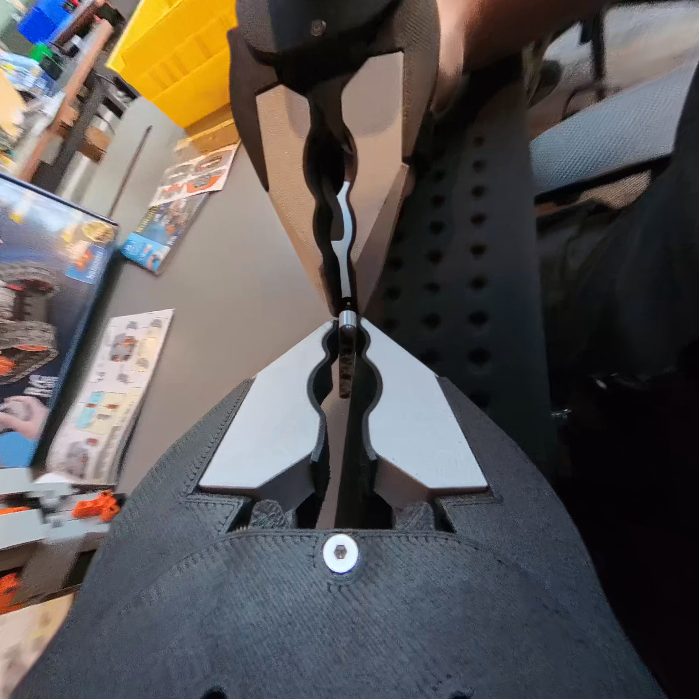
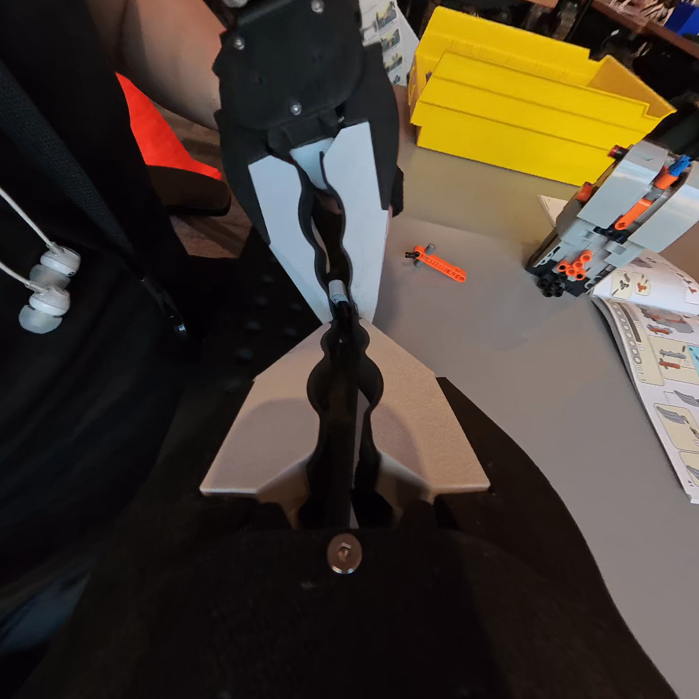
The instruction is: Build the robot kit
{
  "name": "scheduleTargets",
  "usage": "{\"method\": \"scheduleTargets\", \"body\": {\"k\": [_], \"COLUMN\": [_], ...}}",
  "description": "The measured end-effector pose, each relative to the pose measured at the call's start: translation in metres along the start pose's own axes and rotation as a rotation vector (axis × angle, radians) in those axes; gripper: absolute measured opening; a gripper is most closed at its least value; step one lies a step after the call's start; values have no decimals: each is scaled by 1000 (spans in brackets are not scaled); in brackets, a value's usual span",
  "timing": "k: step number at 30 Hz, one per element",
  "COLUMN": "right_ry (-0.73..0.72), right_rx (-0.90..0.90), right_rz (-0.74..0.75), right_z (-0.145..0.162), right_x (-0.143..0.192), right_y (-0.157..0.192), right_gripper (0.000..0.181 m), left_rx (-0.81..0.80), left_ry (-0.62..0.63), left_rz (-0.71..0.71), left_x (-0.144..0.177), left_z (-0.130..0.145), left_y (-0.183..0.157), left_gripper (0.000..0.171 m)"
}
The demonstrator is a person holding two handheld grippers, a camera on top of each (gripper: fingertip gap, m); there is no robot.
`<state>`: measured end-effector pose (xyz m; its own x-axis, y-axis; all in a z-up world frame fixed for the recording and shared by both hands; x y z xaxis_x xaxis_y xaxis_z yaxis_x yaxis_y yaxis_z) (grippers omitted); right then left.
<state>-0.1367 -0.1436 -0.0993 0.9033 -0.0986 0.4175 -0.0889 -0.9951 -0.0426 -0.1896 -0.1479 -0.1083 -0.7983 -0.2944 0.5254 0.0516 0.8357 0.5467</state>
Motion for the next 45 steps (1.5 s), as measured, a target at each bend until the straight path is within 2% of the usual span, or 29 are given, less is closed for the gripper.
{"method": "scheduleTargets", "body": {"k": [5,8,15,19,20,21,22,23,24,25,27,30,33,37,40,42,45], "right_ry": [51,82,130,128,194,323,273,127,32,20,76,85,126,221,202,140,-52], "right_rx": [59,75,107,114,129,178,120,-11,-69,-73,-89,-237,-341,-345,-349,-346,-377], "right_rz": [45,50,56,64,121,232,264,237,202,211,274,207,168,180,192,227,261], "right_z": [2,3,0,1,9,30,36,26,15,11,17,35,48,60,61,55,35], "right_x": [-8,-11,-12,-10,-5,10,28,44,55,60,62,49,39,33,36,49,75], "right_y": [0,-1,-3,-2,-9,-27,-36,-37,-37,-40,-55,-67,-79,-88,-89,-91,-91], "right_gripper": [12,7,7,7,5,5,5,4,4,5,5,6,6,9,30,33,32], "left_rx": [37,50,128,109,115,143,245,409,528,546,444,428,576,798,922,1015,1129], "left_ry": [43,48,-22,-28,19,75,43,-54,-155,-205,-156,-108,-114,-215,-295,-345,-414], "left_rz": [-24,3,47,26,-12,-76,-94,-59,-21,-20,-59,-54,38,70,72,112,207], "left_x": [-2,-1,3,5,9,19,32,44,50,51,43,29,18,15,20,23,24], "left_z": [7,11,15,14,23,41,53,52,44,37,34,32,29,26,32,36,37], "left_y": [-1,-2,2,2,8,20,32,40,48,54,59,62,65,76,85,88,88], "left_gripper": [6,7,8,7,7,6,6,6,6,6,6,6,6,6,5,5,5]}}
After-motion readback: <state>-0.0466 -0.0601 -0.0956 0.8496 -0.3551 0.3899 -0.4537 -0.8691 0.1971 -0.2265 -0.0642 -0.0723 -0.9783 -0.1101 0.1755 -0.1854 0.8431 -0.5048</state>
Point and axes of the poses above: each gripper's, where its closed fingertips meet, x back along the fingers, z out of its underside, y = z × x across the jaws, the point moved 4 cm from there along x, back along the fingers, and after that the axes turned 8 degrees about -x, right-handed, at the moved point
